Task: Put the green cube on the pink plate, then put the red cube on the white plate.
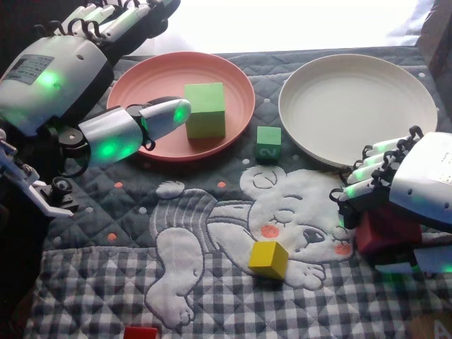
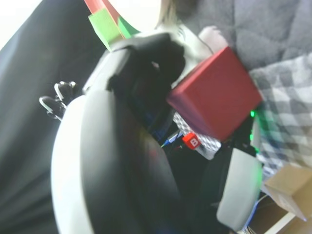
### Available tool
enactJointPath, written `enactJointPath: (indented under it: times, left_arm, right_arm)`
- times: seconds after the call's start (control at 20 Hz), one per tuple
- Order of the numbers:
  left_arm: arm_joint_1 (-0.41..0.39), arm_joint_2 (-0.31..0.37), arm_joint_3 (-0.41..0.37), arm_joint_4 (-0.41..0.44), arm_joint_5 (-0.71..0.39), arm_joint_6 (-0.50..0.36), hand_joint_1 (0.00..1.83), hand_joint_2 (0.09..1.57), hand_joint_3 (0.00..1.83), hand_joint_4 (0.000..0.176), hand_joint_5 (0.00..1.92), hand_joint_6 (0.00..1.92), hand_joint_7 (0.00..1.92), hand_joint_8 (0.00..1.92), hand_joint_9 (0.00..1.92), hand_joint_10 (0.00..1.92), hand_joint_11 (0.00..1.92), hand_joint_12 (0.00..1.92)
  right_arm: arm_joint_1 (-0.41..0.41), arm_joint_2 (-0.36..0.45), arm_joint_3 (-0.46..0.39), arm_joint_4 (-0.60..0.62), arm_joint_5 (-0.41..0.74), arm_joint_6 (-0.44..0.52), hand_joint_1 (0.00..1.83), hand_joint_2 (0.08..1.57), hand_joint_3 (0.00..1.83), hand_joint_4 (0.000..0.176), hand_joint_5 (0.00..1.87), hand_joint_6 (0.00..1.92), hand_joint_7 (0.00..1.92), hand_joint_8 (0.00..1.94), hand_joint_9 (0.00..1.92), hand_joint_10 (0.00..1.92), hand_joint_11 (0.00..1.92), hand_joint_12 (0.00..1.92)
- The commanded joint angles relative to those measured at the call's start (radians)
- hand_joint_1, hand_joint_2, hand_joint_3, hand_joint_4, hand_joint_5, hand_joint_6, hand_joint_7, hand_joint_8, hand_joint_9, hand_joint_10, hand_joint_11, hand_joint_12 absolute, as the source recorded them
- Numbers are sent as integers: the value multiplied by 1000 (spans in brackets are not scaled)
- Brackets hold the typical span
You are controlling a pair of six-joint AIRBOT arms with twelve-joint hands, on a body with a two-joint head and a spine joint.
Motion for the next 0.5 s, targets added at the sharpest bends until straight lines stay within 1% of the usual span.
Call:
enactJointPath:
  times: [0.0, 0.05, 0.1, 0.15, 0.2, 0.25, 0.3, 0.35, 0.4, 0.45]
  left_arm:
    - [-6, 2, -2, 10, -127, -3, 333, 1231, 0, 46, 95, 1, 377, 13, 40, 824, 0, 1249]
    - [-5, 1, -2, 8, -128, -3, 333, 1239, 2, 44, 98, 1, 362, 6, 29, 810, 0, 1178]
    - [-4, 1, -2, 6, -129, -3, 334, 1240, 1, 43, 100, 1, 372, 10, 30, 803, 0, 1130]
    - [-1, 2, -2, 3, -131, -3, 328, 1242, 1, 46, 92, 5, 366, 6, 34, 795, 0, 1197]
    - [1, 2, -2, 2, -133, -3, 337, 1238, 0, 52, 96, 4, 363, 4, 39, 793, 0, 1287]
    - [3, 2, -2, 0, -136, -3, 336, 1244, 1, 52, 87, 4, 359, 2, 36, 799, 0, 1353]
    - [4, 2, -2, -2, -137, -3, 333, 1244, 1, 49, 86, 4, 356, 1, 32, 798, 0, 1366]
    - [4, 2, -2, -3, -139, -3, 329, 1249, 2, 55, 83, 2, 360, 3, 31, 796, 0, 1312]
    - [5, 2, -2, -3, -142, -3, 326, 1248, 1, 57, 82, 1, 366, 5, 33, 797, 0, 1302]
    - [6, 2, -2, -4, -146, -3, 321, 1249, 0, 53, 79, 0, 370, 6, 29, 826, 0, 1316]
  right_arm:
    - [12, -1, 4, 19, -81, -9, 1345, 1216, 6, 0, 874, 1097, 713, 1463, 651, 1573, 531, 1891]
    - [22, 1, 4, 19, -82, -9, 1346, 1214, 2, 0, 865, 1126, 744, 1423, 648, 1569, 503, 1900]
    - [30, 3, 4, 19, -83, -9, 1349, 1209, 0, 0, 868, 1119, 764, 1406, 659, 1552, 525, 1887]
    - [41, 6, 4, 19, -91, -9, 1351, 1206, 0, 0, 859, 1123, 780, 1398, 672, 1538, 548, 1895]
    - [46, 8, 4, 19, -102, -9, 1352, 1198, 0, 0, 875, 1113, 793, 1359, 689, 1521, 561, 1911]
    - [52, 14, 3, 19, -122, -9, 1355, 1187, 0, 0, 899, 1089, 814, 1307, 707, 1499, 536, 1900]
    - [59, 21, 0, 19, -141, -9, 1355, 1188, 0, 0, 910, 1064, 800, 1323, 704, 1512, 557, 1910]
    - [70, 29, -3, 19, -168, -9, 1349, 1209, 5, 0, 875, 1074, 722, 1446, 684, 1576, 617, 1919]
    - [81, 36, -5, 19, -191, -10, 1348, 1219, 6, 0, 841, 1105, 711, 1477, 670, 1611, 635, 1921]
    - [97, 41, -4, 19, -214, -14, 1348, 1219, 4, 0, 832, 1141, 726, 1450, 665, 1604, 593, 1921]
